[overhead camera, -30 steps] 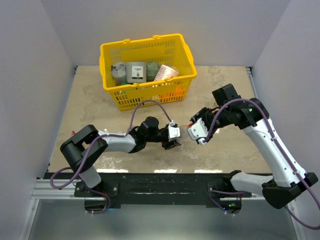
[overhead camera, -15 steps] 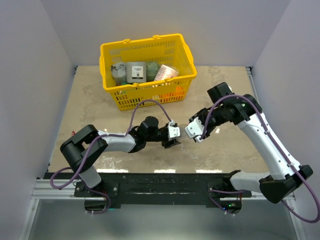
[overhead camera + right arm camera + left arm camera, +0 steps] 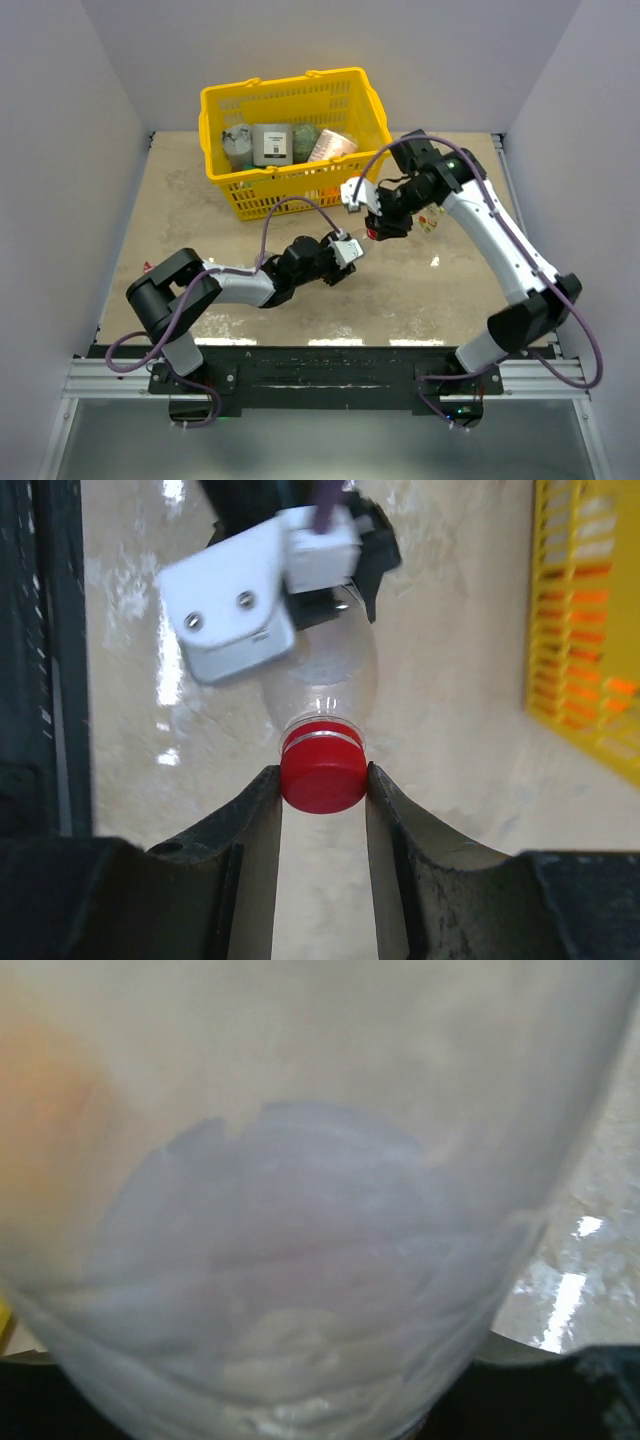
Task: Screw on the bottle caps
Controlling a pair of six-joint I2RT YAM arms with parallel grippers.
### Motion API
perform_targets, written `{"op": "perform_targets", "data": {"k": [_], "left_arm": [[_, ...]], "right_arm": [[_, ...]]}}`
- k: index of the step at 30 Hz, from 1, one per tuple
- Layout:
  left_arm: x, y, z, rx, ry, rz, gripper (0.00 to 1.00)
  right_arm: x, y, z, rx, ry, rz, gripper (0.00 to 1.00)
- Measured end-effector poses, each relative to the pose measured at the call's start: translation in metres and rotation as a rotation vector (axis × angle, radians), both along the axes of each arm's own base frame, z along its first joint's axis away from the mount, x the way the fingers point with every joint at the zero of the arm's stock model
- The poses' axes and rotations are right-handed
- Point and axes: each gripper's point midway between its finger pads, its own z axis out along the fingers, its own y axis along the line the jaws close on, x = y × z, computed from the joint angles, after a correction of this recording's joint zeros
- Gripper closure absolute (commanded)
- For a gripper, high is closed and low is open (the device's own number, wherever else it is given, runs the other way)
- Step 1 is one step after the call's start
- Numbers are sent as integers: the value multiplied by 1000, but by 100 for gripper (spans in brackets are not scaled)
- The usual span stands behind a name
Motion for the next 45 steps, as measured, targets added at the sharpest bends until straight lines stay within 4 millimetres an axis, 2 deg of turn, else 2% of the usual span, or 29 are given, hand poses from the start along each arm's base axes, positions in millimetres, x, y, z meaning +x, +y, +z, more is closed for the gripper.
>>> {"op": "perform_targets", "data": {"k": [4,7,10,11,13,14,15,19,20,22,23,25,27,28,31,33,36,39,45], "left_arm": [[16,16,-19,50,5,178,100],[19,22,-33,94,5,254,100],[21,21,-33,107,-5,297,100],[22,20,-31,106,-9,306,100],[25,19,-27,95,-8,326,100],[26,18,-26,88,-4,336,100],[27,18,-24,77,1,343,100],[33,5,-6,-8,18,347,100],[33,1,0,-37,26,328,100],[29,-3,8,-69,40,284,100],[26,-6,11,-85,47,250,100],[17,-9,12,-101,66,180,100],[1,-13,8,-108,101,81,100],[-6,-15,5,-106,122,32,100],[-28,-21,-1,-92,178,-110,100],[-38,-21,-5,-73,198,-177,100],[-48,-17,-12,-31,203,-255,100],[-51,-13,-14,-5,184,-297,100],[-51,-12,-12,33,130,-352,100]], "right_arm": [[24,3,-23,-18,236,-352,100],[28,1,-40,-24,388,-556,100],[28,-2,-41,-22,451,-681,100],[29,-3,-40,-17,459,-710,90],[32,-2,-34,3,462,-750,64],[34,-1,-31,14,459,-760,38],[36,0,-28,24,452,-763,34],[44,10,-5,76,455,-752,21],[52,16,11,118,443,-734,17],[73,20,45,230,376,-714,16],[81,17,59,272,339,-709,19],[87,7,87,344,256,-680,24],[79,-6,104,369,155,-593,24],[67,-9,106,370,105,-523,25],[12,-17,94,307,-31,-268,29],[-23,-23,79,251,-129,-94,31],[-59,-31,60,187,-247,120,33],[-68,-33,51,147,-321,248,36],[-51,-19,30,101,-313,372,43]]}}
